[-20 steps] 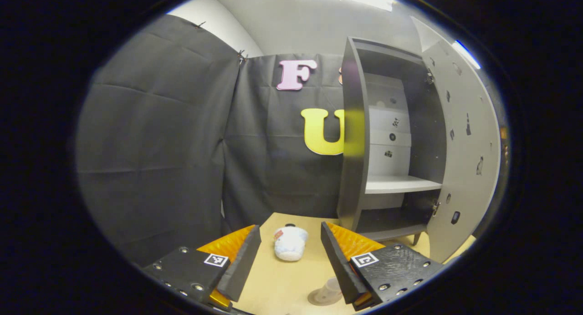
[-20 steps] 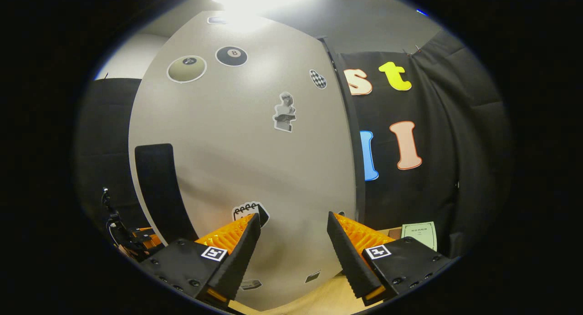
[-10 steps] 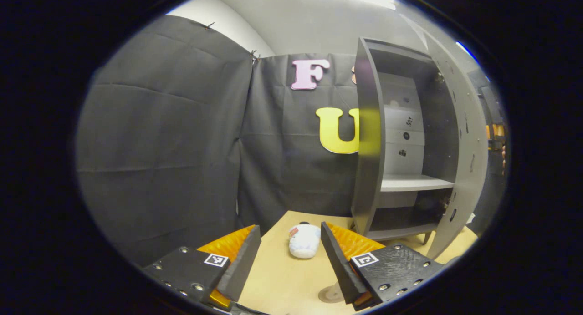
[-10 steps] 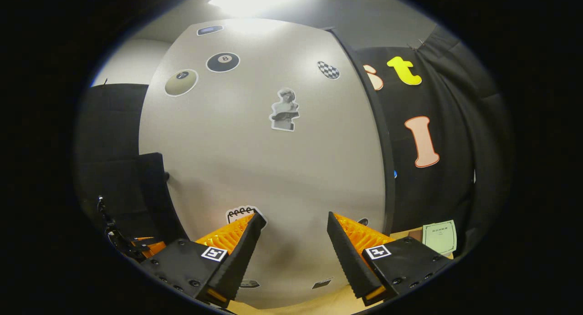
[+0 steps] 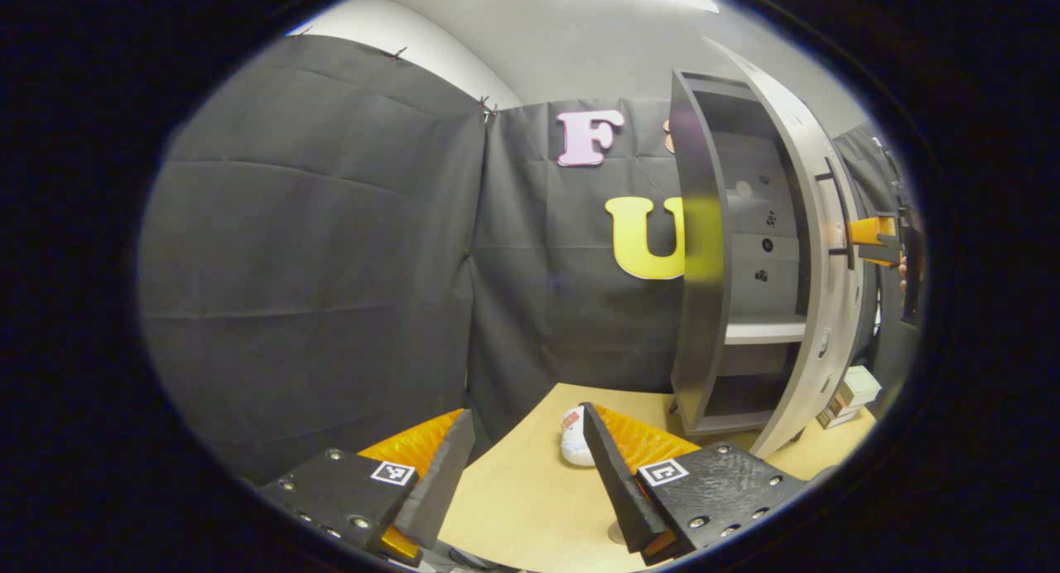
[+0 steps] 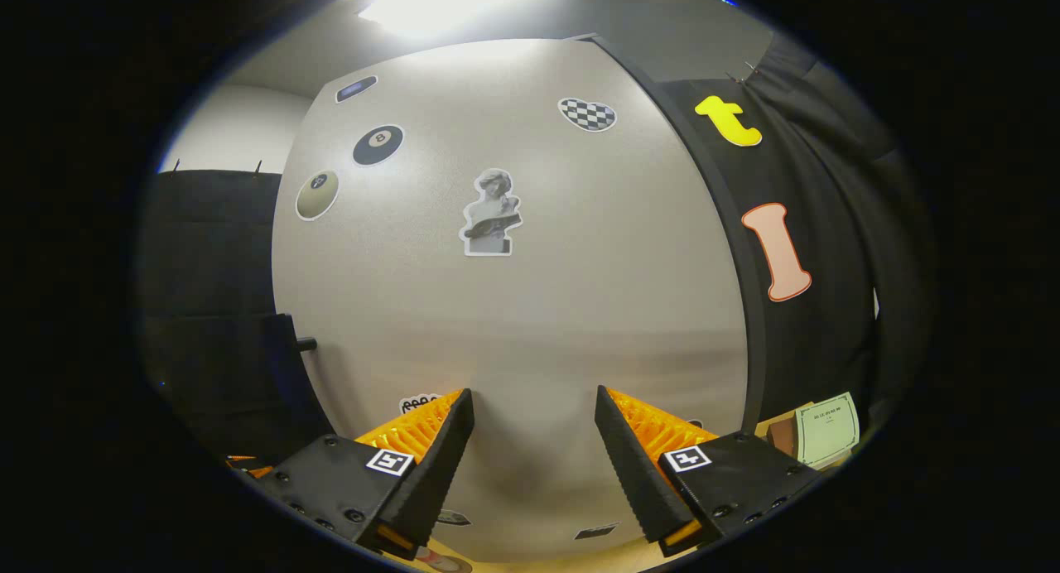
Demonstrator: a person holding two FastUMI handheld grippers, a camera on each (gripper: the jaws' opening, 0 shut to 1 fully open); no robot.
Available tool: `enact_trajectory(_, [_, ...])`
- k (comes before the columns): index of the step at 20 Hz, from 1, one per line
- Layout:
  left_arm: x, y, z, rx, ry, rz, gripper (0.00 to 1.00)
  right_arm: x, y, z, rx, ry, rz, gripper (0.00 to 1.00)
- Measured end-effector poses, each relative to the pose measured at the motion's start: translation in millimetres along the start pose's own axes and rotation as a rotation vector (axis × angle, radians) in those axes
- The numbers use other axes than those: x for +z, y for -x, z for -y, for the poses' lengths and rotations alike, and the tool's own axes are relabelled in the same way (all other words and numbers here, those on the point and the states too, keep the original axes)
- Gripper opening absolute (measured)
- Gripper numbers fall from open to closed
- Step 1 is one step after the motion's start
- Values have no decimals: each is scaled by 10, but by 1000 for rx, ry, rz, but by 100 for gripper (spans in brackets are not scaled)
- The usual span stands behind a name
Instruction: Open the cabinet door with the right hand, grasp the bottle in the cabinet with the left hand and place it on the coaster, then close the cabinet door with the right hand.
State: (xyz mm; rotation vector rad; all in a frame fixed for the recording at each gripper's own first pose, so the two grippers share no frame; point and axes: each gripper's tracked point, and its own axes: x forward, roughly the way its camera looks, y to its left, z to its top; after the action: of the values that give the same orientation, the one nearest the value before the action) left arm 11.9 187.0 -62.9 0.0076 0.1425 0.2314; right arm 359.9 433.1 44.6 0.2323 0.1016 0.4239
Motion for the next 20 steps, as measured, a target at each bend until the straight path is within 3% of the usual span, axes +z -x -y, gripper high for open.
enact_trajectory(9, [-58,86,43,5,4,-8,80,-26,-187,-21,-91,50,12,94])
enact_trajectory(16, [21,18,344,-70,21,2,80,-64,-218,-56,-159,92,12,94])
enact_trajectory(20, [185,-81,469,-103,11,22,80,-13,-42,-113,-145,75,9,94])
